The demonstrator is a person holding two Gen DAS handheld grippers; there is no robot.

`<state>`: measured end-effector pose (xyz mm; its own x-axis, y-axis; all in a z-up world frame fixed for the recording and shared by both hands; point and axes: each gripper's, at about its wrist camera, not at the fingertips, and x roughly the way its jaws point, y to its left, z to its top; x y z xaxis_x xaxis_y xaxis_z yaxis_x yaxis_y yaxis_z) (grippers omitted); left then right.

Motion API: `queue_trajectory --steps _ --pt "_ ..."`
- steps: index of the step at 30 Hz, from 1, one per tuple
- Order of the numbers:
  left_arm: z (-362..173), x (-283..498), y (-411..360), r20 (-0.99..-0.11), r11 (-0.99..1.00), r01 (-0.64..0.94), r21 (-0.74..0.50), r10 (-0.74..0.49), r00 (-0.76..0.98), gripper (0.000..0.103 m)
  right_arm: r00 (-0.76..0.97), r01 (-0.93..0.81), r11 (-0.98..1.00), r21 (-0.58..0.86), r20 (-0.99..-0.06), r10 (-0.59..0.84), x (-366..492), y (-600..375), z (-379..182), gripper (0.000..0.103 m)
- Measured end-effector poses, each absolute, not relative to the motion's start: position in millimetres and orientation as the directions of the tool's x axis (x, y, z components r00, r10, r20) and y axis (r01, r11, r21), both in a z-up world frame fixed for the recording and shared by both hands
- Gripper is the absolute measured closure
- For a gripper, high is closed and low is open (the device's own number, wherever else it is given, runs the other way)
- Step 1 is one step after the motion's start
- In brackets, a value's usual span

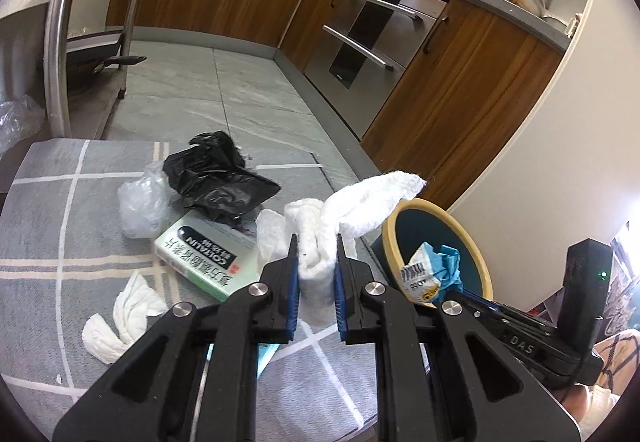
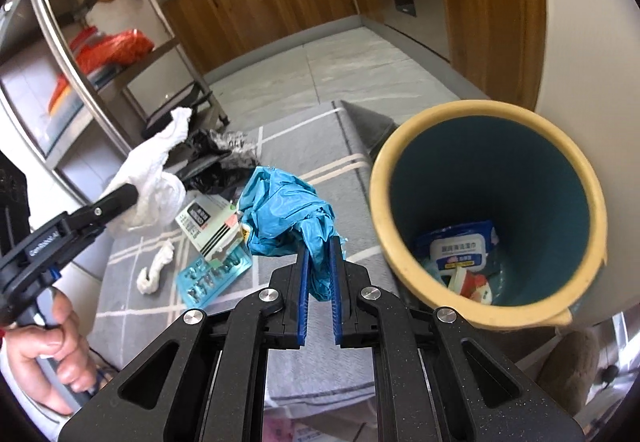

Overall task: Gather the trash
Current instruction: 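Carry the tissue and blue glove over the bin with both grippers, then open both grippers over the bin, dropping the tissue and glove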

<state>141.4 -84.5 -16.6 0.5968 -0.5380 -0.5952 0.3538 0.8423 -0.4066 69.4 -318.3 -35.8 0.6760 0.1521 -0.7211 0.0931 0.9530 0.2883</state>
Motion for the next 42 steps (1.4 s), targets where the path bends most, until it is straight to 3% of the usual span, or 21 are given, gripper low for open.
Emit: queue_trajectory --steps 13,20,27,42 --pt "-4.3 135.6 -154.6 -0.587 0.804 0.453 -0.385 -0.592 0.552 0.09 0.722 0.193 0.92 0.342 -0.684 0.103 40.0 -371.4 -25.4 0.092" --pt "-10.9 142.8 -198.5 -0.563 0.728 0.471 -0.499 -0.685 0.462 0.09 0.736 0.258 0.886 0.385 -0.672 0.078 28.4 -406.0 -29.2 0.092" --pt "-15.7 150.9 -250.1 -0.561 0.684 0.501 -0.53 -0.726 0.397 0.09 0.742 0.317 0.845 0.43 -0.668 0.062 22.8 -435.6 -36.4 0.092" --pt "-64.3 186.2 -310.3 -0.639 0.698 0.434 -0.57 -0.708 0.3 0.089 0.715 0.384 0.799 0.463 -0.697 0.061 32.8 -466.6 -62.2 0.092"
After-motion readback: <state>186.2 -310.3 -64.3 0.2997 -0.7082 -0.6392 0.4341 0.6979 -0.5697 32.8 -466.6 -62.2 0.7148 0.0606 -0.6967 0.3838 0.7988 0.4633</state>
